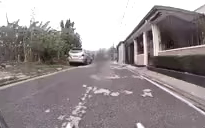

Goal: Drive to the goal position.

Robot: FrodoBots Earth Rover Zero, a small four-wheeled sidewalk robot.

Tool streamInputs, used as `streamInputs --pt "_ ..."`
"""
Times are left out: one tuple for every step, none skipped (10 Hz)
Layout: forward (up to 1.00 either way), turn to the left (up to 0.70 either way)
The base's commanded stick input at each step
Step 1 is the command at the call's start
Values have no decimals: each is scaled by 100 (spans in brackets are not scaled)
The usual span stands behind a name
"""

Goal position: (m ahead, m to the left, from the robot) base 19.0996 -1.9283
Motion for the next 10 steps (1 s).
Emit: streamInputs --pt "8 0" --pt "9 0" --pt "7 0" --pt "8 0" --pt "9 0" --pt "8 0" --pt "8 0" --pt "8 0" --pt "8 0" --pt "9 0"
